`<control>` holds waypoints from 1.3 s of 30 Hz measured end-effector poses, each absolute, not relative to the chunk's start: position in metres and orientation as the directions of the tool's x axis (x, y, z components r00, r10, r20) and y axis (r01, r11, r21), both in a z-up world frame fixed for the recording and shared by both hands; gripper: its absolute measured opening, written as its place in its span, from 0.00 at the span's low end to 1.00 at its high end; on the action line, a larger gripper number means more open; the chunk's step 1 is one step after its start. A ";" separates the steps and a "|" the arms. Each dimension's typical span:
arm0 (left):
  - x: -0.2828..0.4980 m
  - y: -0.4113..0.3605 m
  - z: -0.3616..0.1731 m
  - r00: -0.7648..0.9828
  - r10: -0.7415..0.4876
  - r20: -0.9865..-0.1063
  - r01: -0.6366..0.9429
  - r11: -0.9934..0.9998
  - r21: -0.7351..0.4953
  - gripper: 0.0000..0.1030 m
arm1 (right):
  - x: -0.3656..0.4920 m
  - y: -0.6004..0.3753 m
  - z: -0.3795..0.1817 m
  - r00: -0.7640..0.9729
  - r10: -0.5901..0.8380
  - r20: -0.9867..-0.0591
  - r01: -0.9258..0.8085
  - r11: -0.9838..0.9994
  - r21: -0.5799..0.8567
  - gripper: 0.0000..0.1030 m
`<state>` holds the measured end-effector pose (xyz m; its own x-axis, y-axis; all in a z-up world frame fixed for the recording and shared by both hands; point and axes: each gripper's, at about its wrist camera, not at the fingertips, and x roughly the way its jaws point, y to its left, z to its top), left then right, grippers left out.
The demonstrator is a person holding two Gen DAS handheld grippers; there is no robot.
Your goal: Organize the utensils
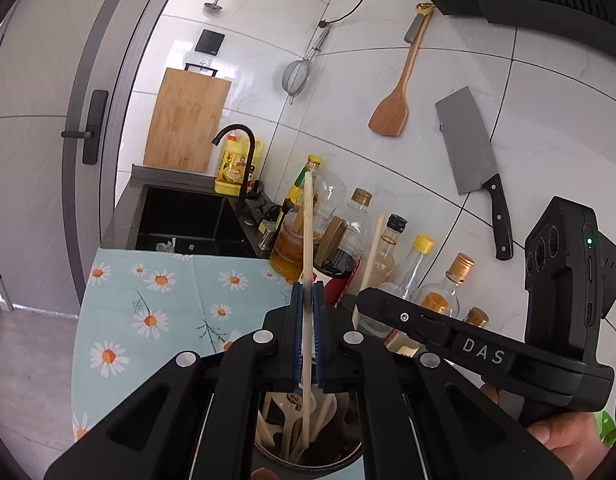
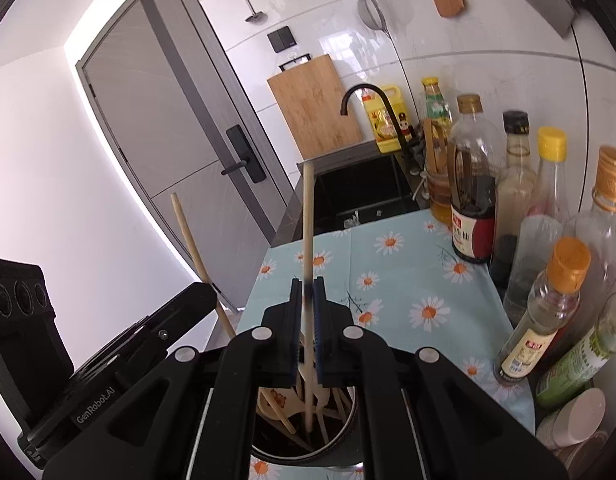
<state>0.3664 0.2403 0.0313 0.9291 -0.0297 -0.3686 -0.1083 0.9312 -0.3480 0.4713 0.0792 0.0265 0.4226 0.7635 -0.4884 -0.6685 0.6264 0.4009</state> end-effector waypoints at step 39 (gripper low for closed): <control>0.160 0.141 0.060 0.903 0.073 -0.424 -0.178 0.961 -0.213 0.94 | 0.303 -0.105 0.071 0.422 0.819 -0.390 -0.802 0.537 0.262 0.95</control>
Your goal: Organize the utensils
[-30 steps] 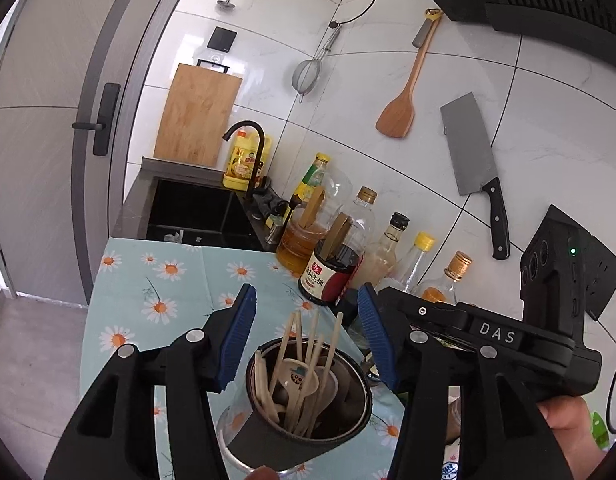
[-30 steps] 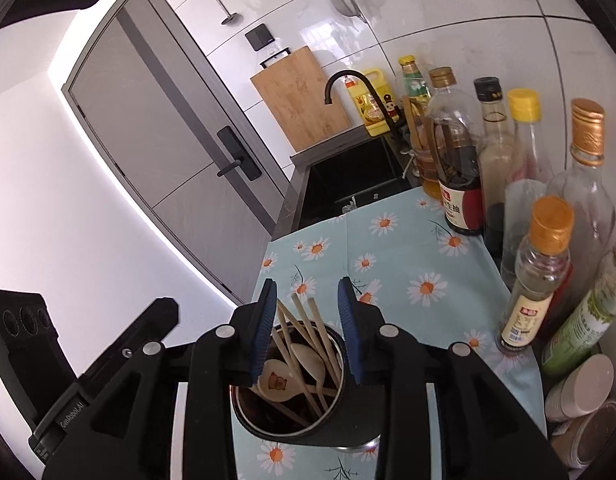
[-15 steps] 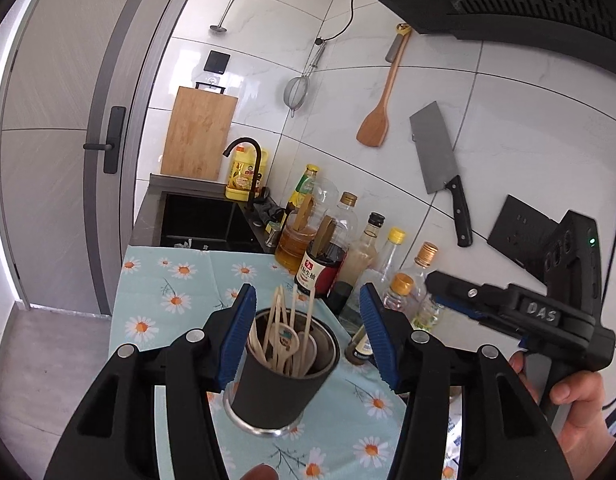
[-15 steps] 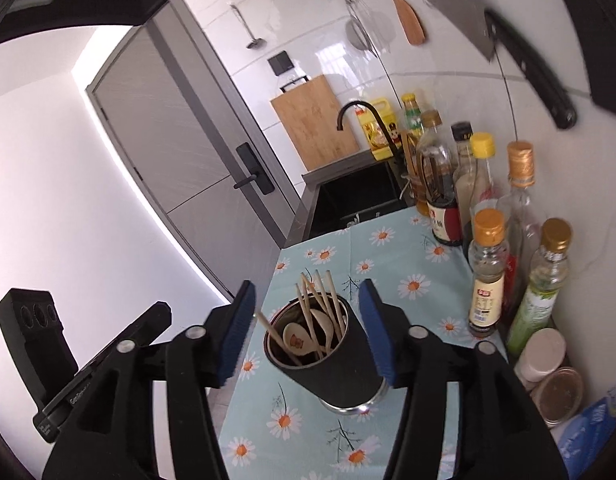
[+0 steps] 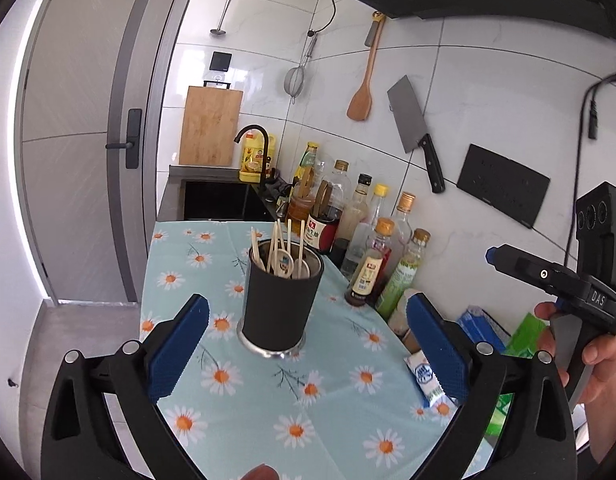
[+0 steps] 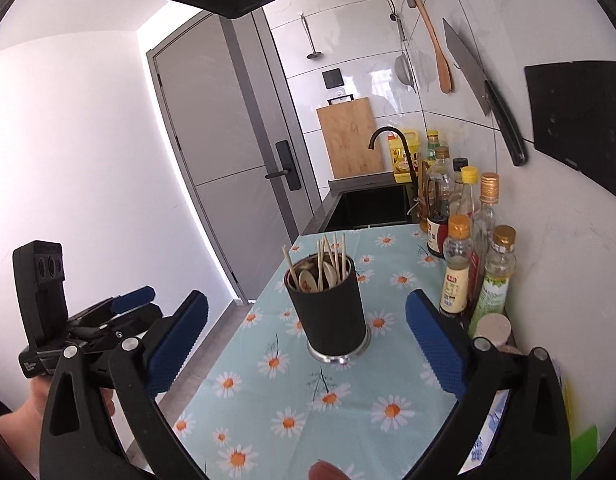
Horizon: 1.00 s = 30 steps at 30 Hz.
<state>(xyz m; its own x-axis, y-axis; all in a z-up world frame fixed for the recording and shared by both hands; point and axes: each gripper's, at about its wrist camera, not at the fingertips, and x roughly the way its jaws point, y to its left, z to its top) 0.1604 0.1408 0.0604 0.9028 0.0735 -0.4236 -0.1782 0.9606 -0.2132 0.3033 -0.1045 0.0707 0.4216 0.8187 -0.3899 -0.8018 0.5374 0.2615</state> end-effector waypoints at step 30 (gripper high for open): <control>0.064 0.043 -0.022 0.804 0.118 -0.582 -0.273 0.944 -0.185 0.94 | 0.200 -0.183 -0.016 0.400 0.750 -0.527 -0.837 0.533 0.123 0.95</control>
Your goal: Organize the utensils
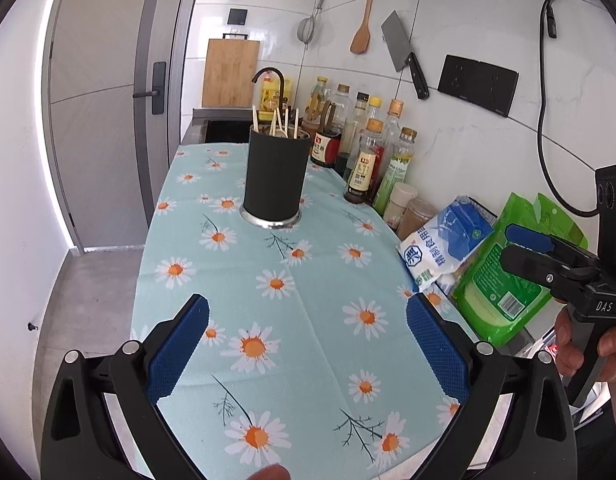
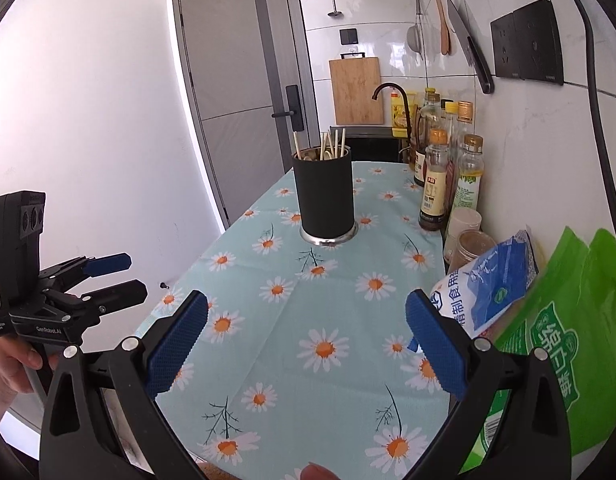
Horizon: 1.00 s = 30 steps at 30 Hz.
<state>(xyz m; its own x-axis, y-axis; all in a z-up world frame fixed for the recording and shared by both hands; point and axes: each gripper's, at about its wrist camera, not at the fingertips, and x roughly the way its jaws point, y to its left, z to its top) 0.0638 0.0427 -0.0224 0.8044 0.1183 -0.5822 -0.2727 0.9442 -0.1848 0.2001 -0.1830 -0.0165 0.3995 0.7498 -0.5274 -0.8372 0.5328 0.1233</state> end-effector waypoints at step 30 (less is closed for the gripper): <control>0.063 0.026 -0.049 0.761 0.098 -0.641 -0.277 0.943 -0.184 0.94 | 0.204 -0.178 -0.052 0.376 0.690 -0.619 -0.814 0.565 0.135 0.95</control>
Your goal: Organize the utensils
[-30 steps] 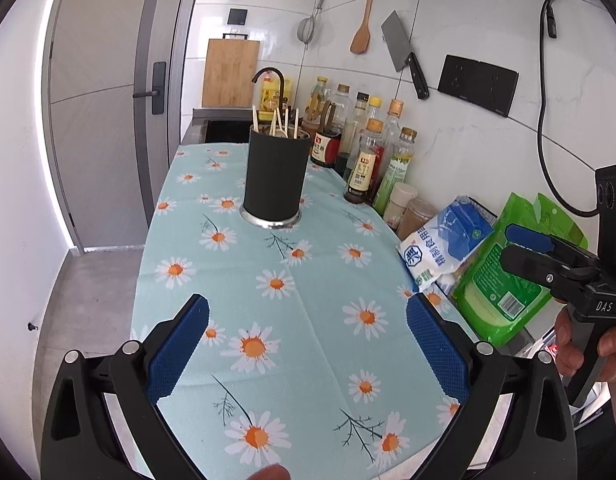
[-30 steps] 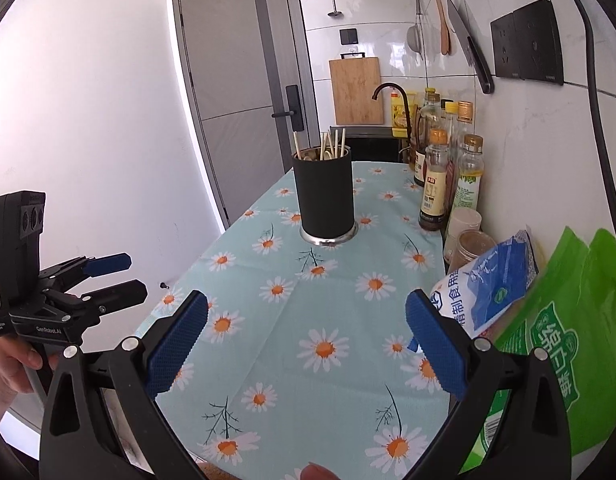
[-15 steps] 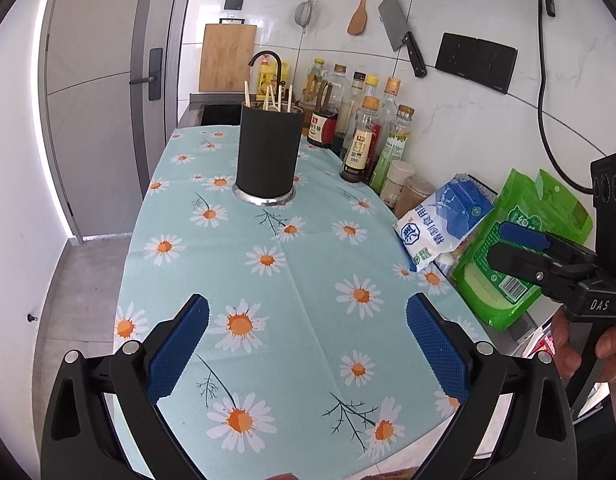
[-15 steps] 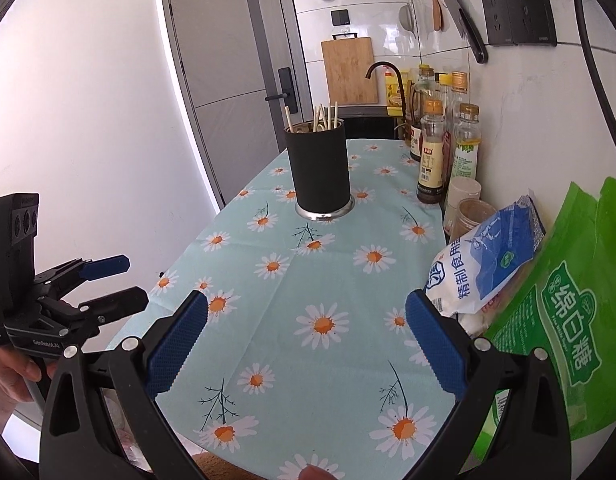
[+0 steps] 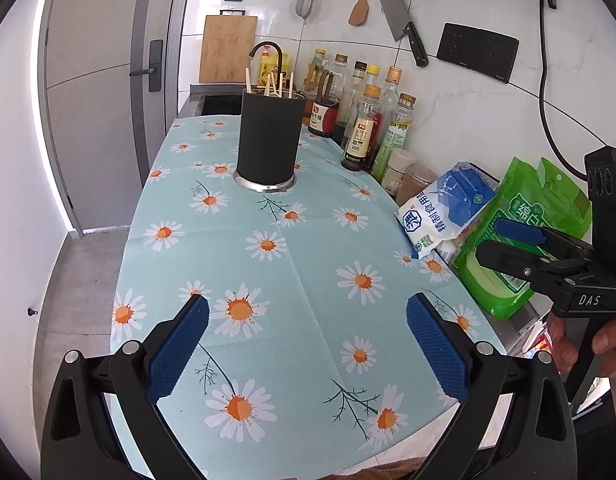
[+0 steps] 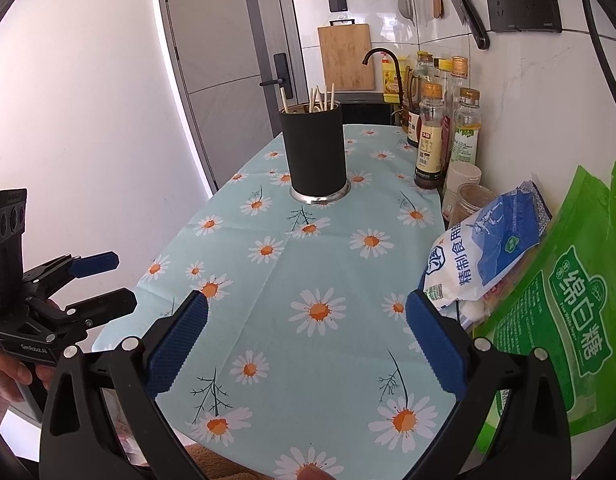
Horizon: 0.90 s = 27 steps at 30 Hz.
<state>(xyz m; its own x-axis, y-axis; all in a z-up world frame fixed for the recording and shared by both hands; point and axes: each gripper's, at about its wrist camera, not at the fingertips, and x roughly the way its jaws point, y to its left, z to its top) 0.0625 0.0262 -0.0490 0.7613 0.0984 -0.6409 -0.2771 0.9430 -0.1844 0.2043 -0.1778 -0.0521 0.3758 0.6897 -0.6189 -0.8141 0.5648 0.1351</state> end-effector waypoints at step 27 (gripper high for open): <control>0.062 0.025 -0.046 0.750 0.105 -0.654 -0.295 0.937 -0.189 0.94 | 0.202 -0.180 -0.055 0.362 0.684 -0.633 -0.823 0.554 0.128 0.95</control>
<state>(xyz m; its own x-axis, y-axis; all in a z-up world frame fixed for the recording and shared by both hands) 0.0617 0.0247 -0.0462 0.7495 0.1046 -0.6536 -0.2953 0.9366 -0.1887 0.2022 -0.1802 -0.0548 0.3622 0.6842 -0.6330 -0.8227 0.5539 0.1280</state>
